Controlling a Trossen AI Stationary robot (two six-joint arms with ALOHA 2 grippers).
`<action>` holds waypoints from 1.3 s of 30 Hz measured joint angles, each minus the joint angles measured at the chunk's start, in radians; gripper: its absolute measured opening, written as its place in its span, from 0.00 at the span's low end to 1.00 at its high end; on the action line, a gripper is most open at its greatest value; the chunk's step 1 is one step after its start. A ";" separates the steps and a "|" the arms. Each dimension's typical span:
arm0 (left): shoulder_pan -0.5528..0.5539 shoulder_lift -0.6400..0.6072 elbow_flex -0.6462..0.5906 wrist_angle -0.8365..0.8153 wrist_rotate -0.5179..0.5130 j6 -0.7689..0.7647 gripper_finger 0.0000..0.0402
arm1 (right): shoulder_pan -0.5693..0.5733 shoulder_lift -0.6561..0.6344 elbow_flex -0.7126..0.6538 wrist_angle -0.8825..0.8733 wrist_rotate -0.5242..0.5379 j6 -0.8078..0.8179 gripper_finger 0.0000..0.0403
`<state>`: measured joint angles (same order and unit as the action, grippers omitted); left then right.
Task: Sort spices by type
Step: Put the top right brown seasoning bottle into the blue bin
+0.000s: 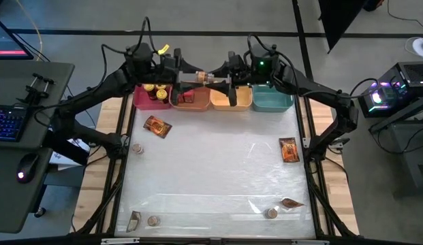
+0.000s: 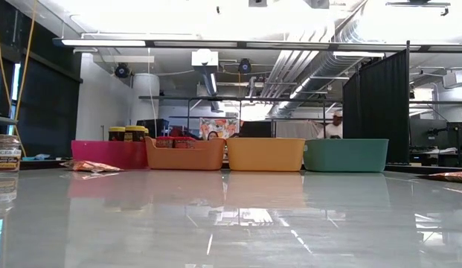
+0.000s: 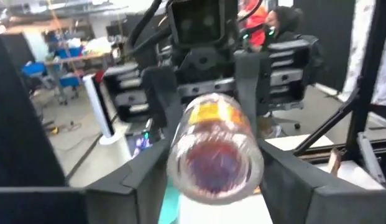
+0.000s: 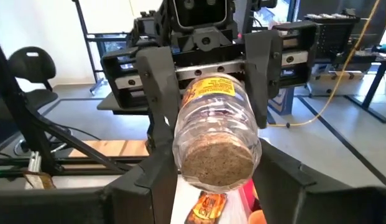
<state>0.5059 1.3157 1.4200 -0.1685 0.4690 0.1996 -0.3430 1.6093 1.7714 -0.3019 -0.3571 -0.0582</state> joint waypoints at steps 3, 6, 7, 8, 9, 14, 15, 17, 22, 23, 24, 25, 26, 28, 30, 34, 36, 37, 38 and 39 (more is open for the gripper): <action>0.002 -0.008 0.000 -0.033 -0.041 0.010 0.60 | -0.016 -0.004 0.000 -0.016 -0.001 -0.001 0.42; 0.012 -0.020 -0.001 -0.080 -0.050 0.061 0.65 | -0.036 -0.011 0.000 -0.040 -0.001 -0.011 0.42; 0.016 -0.025 -0.001 -0.097 -0.051 0.084 0.66 | -0.044 -0.013 0.000 -0.058 -0.002 -0.013 0.42; 0.020 -0.032 -0.001 -0.115 -0.053 0.106 0.67 | -0.052 -0.015 0.000 -0.074 -0.002 -0.015 0.42; 0.026 -0.041 -0.001 -0.137 -0.058 0.125 0.67 | -0.062 -0.018 0.000 -0.095 -0.001 -0.020 0.42; 0.098 -0.097 -0.001 -0.331 -0.087 0.118 0.67 | -0.150 -0.048 0.001 -0.322 0.063 -0.056 0.42; 0.120 -0.101 -0.001 -0.373 -0.060 0.093 0.67 | -0.174 -0.050 0.001 -0.374 0.083 -0.057 0.42; 0.163 -0.103 -0.020 -0.404 0.055 0.022 0.67 | -0.230 -0.048 0.001 -0.482 0.134 -0.056 0.42; 0.188 -0.134 -0.196 -0.270 0.196 -0.187 0.67 | -0.382 -0.037 -0.072 -0.733 0.275 -0.002 0.42; 0.177 -0.140 -0.239 -0.225 0.196 -0.220 0.67 | -0.416 -0.036 -0.107 -0.776 0.288 0.025 0.42; 0.163 -0.148 -0.285 -0.170 0.196 -0.255 0.67 | -0.449 -0.035 -0.147 -0.811 0.296 0.051 0.42; 0.149 -0.157 -0.328 -0.116 0.196 -0.292 0.67 | -0.486 -0.035 -0.186 -0.844 0.297 0.076 0.42; 0.136 -0.167 -0.371 -0.050 0.196 -0.332 0.67 | -0.520 -0.034 -0.229 -0.874 0.298 0.099 0.42; 0.109 -0.185 -0.441 0.078 0.185 -0.420 0.67 | -0.587 -0.034 -0.317 -0.896 0.290 0.137 0.42; 0.087 -0.198 -0.491 0.179 0.138 -0.495 0.67 | -0.643 -0.033 -0.390 -0.884 0.278 0.171 0.42; 0.056 -0.215 -0.513 0.285 0.036 -0.550 0.67 | -0.720 -0.034 -0.475 -0.853 0.278 0.242 0.42; 0.050 -0.216 -0.513 0.320 0.020 -0.552 0.67 | -0.744 -0.034 -0.496 -0.848 0.289 0.261 0.42; 0.048 -0.215 -0.513 0.330 0.019 -0.552 0.67 | -0.752 -0.033 -0.502 -0.838 0.303 0.271 0.42; 0.048 -0.215 -0.513 0.341 0.019 -0.552 0.67 | -0.759 -0.033 -0.506 -0.828 0.317 0.286 0.42; 0.048 -0.215 -0.513 0.355 0.018 -0.553 0.67 | -0.765 -0.031 -0.509 -0.822 0.324 0.297 0.42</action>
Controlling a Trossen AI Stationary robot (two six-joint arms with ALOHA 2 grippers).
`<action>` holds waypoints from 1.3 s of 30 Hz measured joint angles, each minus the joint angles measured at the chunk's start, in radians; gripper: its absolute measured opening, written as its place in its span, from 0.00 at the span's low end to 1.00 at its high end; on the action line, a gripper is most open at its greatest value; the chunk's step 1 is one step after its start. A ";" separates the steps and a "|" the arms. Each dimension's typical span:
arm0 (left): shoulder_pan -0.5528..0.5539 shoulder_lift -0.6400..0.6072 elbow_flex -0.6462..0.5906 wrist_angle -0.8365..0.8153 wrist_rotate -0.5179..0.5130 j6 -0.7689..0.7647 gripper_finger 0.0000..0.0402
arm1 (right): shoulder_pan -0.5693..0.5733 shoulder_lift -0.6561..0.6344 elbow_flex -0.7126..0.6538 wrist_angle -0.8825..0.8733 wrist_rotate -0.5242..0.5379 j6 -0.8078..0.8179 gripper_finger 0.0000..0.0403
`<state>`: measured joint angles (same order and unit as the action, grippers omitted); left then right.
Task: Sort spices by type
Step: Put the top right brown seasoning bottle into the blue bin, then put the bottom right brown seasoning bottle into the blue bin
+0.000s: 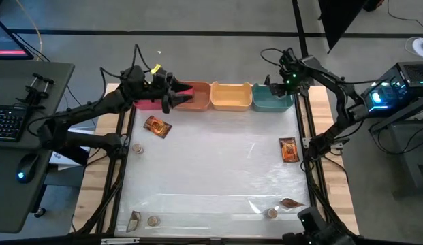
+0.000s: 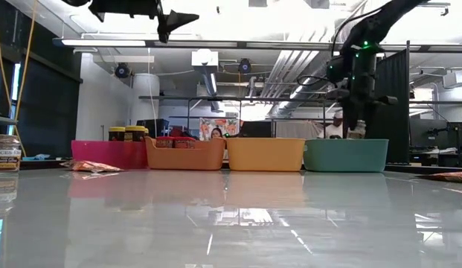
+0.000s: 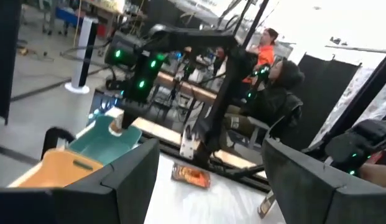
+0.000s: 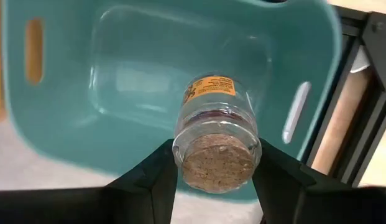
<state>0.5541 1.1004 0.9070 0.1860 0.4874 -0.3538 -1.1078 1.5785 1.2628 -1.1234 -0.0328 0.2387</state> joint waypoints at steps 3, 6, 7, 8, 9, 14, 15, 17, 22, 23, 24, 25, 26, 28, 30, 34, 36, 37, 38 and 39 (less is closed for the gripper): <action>0.001 0.000 0.000 0.007 0.000 0.007 0.67 | -0.012 0.025 -0.001 0.021 0.004 0.026 0.42; 0.004 0.000 0.000 0.003 -0.002 0.007 0.67 | -0.014 0.073 -0.001 0.045 0.006 0.050 0.42; 0.004 0.000 0.000 0.005 -0.002 0.006 0.67 | -0.017 0.091 -0.001 0.054 0.007 0.053 0.42; 0.004 0.000 0.000 0.005 -0.002 0.006 0.67 | -0.020 0.108 -0.001 0.063 0.006 0.059 0.42; 0.004 0.000 0.000 0.004 -0.002 0.000 0.67 | -0.020 0.125 -0.001 0.073 0.006 0.073 0.42; 0.004 0.000 0.000 0.004 -0.001 -0.041 0.67 | -0.025 0.169 -0.002 0.097 0.023 0.093 0.42; 0.004 0.000 0.000 0.003 -0.001 -0.045 0.67 | -0.028 0.177 -0.002 0.097 0.037 0.097 0.42; 0.004 0.000 0.000 0.003 -0.001 -0.045 0.67 | -0.036 0.186 -0.002 0.097 0.055 0.106 0.42; 0.004 0.000 0.000 0.003 -0.001 -0.045 0.67 | -0.052 0.190 -0.002 0.123 0.057 0.142 0.42; 0.004 0.000 0.000 0.003 -0.001 -0.045 0.67 | -0.055 0.189 -0.002 0.129 0.056 0.147 0.42; 0.004 0.000 0.000 0.003 -0.001 -0.045 0.67 | -0.058 0.189 -0.002 0.131 0.056 0.149 0.42; 0.004 0.000 0.000 0.003 -0.001 -0.045 0.67 | -0.058 0.189 -0.002 0.135 0.057 0.151 0.45; 0.004 0.000 0.000 0.003 -0.001 -0.042 0.67 | -0.058 0.189 -0.002 0.144 0.056 0.155 0.48; 0.004 0.000 0.000 0.002 -0.001 -0.032 0.67 | -0.059 0.189 -0.002 0.155 0.056 0.157 0.57; 0.004 0.000 0.000 0.000 0.000 -0.026 0.67 | -0.059 0.189 -0.002 0.162 0.056 0.158 0.64; 0.004 0.000 0.000 -0.001 0.000 -0.018 0.67 | -0.059 0.189 -0.002 0.163 0.056 0.169 0.69; 0.004 0.000 0.000 -0.002 0.000 -0.018 0.67 | -0.059 0.189 -0.002 0.162 0.056 0.166 0.70; 0.004 0.000 0.000 -0.002 0.000 -0.018 0.67 | -0.059 0.189 -0.002 0.159 0.053 0.165 0.69; 0.004 0.000 0.000 -0.002 0.000 -0.015 0.67 | -0.059 0.189 -0.002 0.155 0.049 0.164 0.69; 0.004 0.000 0.000 -0.002 0.000 -0.008 0.67 | -0.059 0.188 -0.002 0.150 0.041 0.158 0.69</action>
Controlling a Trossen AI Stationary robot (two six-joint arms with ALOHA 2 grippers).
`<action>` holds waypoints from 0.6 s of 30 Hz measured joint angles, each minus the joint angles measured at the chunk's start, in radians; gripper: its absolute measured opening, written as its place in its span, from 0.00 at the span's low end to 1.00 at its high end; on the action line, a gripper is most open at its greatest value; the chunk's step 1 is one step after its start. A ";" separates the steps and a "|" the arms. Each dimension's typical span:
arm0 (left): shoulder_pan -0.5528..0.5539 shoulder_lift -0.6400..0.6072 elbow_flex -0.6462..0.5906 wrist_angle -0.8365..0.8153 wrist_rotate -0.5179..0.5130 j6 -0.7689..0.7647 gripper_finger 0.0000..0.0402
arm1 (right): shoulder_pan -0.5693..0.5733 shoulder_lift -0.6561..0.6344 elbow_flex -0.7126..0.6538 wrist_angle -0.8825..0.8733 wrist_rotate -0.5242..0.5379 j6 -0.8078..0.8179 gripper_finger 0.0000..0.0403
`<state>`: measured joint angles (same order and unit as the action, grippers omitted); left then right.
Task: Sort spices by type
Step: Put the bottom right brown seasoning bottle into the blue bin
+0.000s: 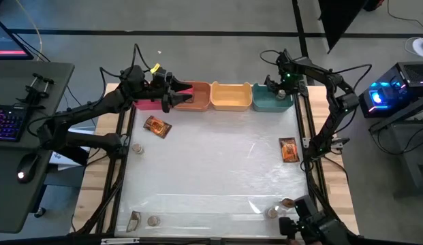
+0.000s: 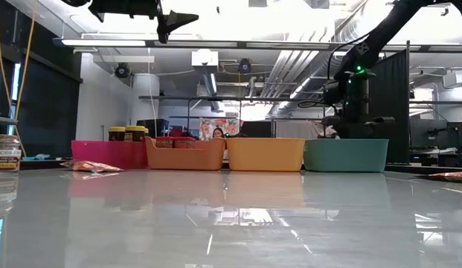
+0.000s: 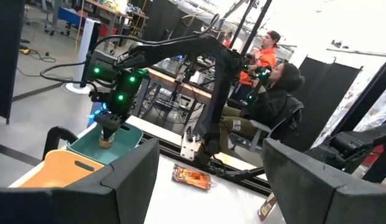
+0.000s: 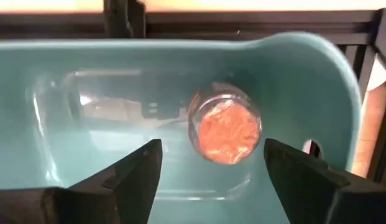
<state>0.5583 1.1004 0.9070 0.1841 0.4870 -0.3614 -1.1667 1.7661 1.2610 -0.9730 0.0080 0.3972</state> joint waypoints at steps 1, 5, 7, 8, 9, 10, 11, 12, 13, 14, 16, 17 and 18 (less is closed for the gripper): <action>0.000 0.000 0.000 -0.001 0.000 0.009 0.67 | 0.000 -0.003 0.000 -0.006 -0.006 -0.009 0.68; 0.000 -0.001 0.000 0.000 -0.001 0.056 0.67 | 0.000 -0.044 0.000 -0.037 -0.016 -0.041 0.66; 0.006 -0.008 -0.001 -0.002 -0.022 0.068 0.67 | 0.000 -0.079 0.000 -0.048 -0.027 -0.060 0.65; 0.009 -0.014 -0.001 -0.003 -0.035 0.067 0.67 | 0.000 -0.099 0.000 -0.049 -0.042 -0.063 0.64; 0.012 -0.020 -0.001 -0.001 -0.050 0.064 0.67 | 0.000 -0.123 0.000 -0.048 -0.053 -0.061 0.64; 0.017 -0.025 -0.001 0.001 -0.060 0.060 0.67 | 0.000 -0.149 0.000 -0.049 -0.062 -0.060 0.63; 0.023 -0.030 -0.001 0.001 -0.063 0.060 0.67 | 0.000 -0.176 0.000 -0.051 -0.072 -0.058 0.63; 0.027 -0.035 -0.001 0.000 -0.064 0.055 0.67 | 0.002 -0.202 0.000 -0.054 -0.085 -0.058 0.63; 0.032 -0.039 -0.001 -0.002 -0.062 0.044 0.67 | 0.006 -0.230 0.000 -0.056 -0.098 -0.058 0.63; 0.034 -0.044 -0.001 0.000 -0.061 0.033 0.67 | 0.011 -0.258 0.000 -0.058 -0.114 -0.061 0.63; 0.038 -0.051 -0.001 0.002 -0.058 0.020 0.67 | 0.030 -0.310 0.000 -0.051 -0.166 -0.082 0.63; 0.038 -0.052 -0.001 0.002 -0.057 0.015 0.67 | 0.043 -0.332 0.000 -0.041 -0.203 -0.100 0.63; 0.038 -0.052 -0.001 0.001 -0.056 0.014 0.67 | 0.061 -0.349 0.000 -0.026 -0.243 -0.117 0.63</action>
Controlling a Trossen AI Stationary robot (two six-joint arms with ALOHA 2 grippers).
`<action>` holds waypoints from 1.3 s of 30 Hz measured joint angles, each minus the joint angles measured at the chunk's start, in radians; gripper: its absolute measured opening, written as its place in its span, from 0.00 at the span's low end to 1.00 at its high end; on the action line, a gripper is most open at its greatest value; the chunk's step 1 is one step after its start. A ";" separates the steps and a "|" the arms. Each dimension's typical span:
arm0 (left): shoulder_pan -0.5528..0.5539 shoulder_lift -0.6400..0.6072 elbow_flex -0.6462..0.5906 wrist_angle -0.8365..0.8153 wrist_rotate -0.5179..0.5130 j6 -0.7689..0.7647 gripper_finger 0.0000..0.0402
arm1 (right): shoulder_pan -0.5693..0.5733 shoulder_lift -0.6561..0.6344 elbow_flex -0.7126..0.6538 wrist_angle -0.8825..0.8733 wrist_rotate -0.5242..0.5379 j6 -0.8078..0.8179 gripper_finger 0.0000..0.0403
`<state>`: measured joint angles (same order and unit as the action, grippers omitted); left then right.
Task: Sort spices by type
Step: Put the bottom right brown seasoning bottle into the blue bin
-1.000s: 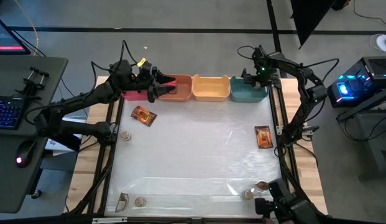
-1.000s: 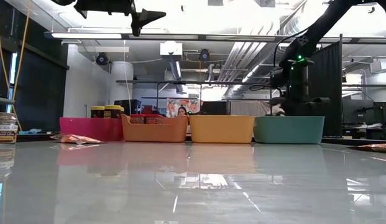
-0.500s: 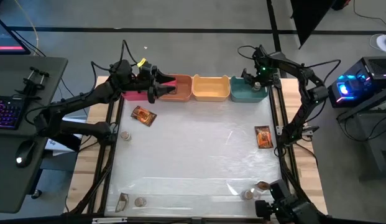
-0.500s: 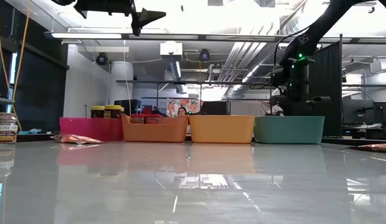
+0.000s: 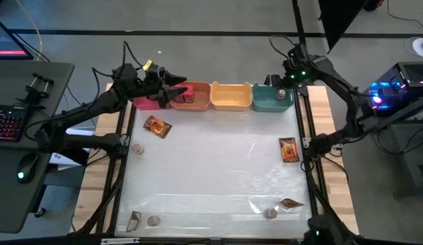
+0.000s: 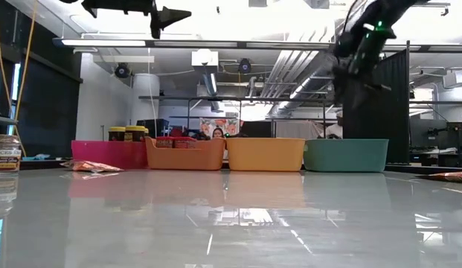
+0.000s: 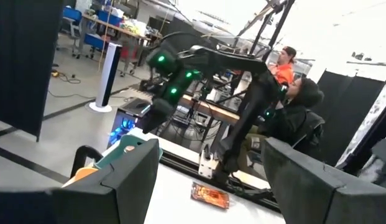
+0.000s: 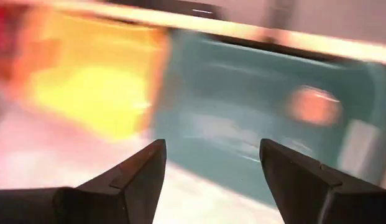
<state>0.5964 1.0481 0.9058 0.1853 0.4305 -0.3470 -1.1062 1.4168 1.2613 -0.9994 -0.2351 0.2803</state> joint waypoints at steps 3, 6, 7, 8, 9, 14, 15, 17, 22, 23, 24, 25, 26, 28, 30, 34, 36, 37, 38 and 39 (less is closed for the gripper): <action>-0.003 0.000 0.000 -0.007 0.000 -0.037 0.67 | 0.080 -0.038 0.000 0.074 -0.190 -0.030 0.63; -0.014 0.004 0.000 -0.022 -0.011 -0.081 0.67 | 0.209 -0.048 0.001 0.186 -0.381 -0.038 0.63; -0.019 0.005 0.000 -0.036 -0.023 -0.093 0.67 | 0.258 -0.047 0.001 0.221 -0.425 -0.037 0.63; -0.022 0.005 0.000 -0.052 -0.033 -0.101 0.67 | 0.308 -0.047 0.001 0.253 -0.456 -0.036 0.63; -0.028 0.005 0.000 -0.065 -0.045 -0.113 0.67 | 0.373 -0.044 0.001 0.285 -0.478 -0.036 0.63; -0.074 0.005 0.000 -0.117 -0.060 -0.140 0.67 | 0.706 -0.042 0.001 0.307 -0.474 0.021 0.63; -0.085 0.005 0.000 -0.120 -0.059 -0.140 0.67 | 0.776 -0.042 0.001 0.284 -0.463 0.053 0.63; -0.106 0.005 0.000 -0.119 -0.058 -0.119 0.67 | 0.918 -0.042 0.001 0.228 -0.411 0.137 0.63; -0.155 0.005 0.000 -0.137 -0.039 -0.035 0.67 | 1.276 -0.039 0.001 0.098 -0.138 0.457 0.63; -0.163 0.005 0.000 -0.148 -0.018 -0.014 0.67 | 1.337 -0.035 0.001 0.082 -0.089 0.554 0.63; -0.169 0.005 0.000 -0.163 0.009 0.007 0.67 | 1.397 -0.028 0.001 0.072 -0.053 0.659 0.63; -0.175 0.005 0.000 -0.178 0.031 0.025 0.67 | 1.449 -0.018 0.001 0.064 -0.022 0.760 0.63; -0.183 0.005 0.000 -0.191 0.049 0.041 0.67 | 1.495 -0.005 0.001 0.059 -0.004 0.859 0.63; -0.197 0.005 0.000 -0.218 0.063 0.053 0.67 | 1.571 0.030 0.001 0.050 0.008 1.025 0.63; -0.212 0.005 0.000 -0.232 0.063 0.051 0.67 | 1.631 0.073 0.001 0.053 0.001 1.161 0.63; -0.236 0.005 0.000 -0.233 0.062 0.049 0.67 | 1.715 0.159 0.001 0.083 -0.033 1.291 0.63; -0.243 0.005 0.000 -0.234 0.059 0.049 0.67 | 1.744 0.195 0.001 0.092 -0.045 1.282 0.63; -0.246 0.005 0.000 -0.233 0.055 0.048 0.67 | 1.755 0.210 0.001 0.088 -0.047 1.265 0.63; -0.246 0.005 0.000 -0.233 0.050 0.046 0.67 | 1.765 0.224 0.001 0.083 -0.046 1.240 0.63; -0.246 0.005 0.000 -0.233 0.038 0.045 0.67 | 1.771 0.235 0.000 0.081 -0.043 1.210 0.63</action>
<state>0.3500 1.0531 0.9062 -0.0479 0.4684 -0.3020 0.6651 1.6521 1.2617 -0.9187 -0.2785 1.4907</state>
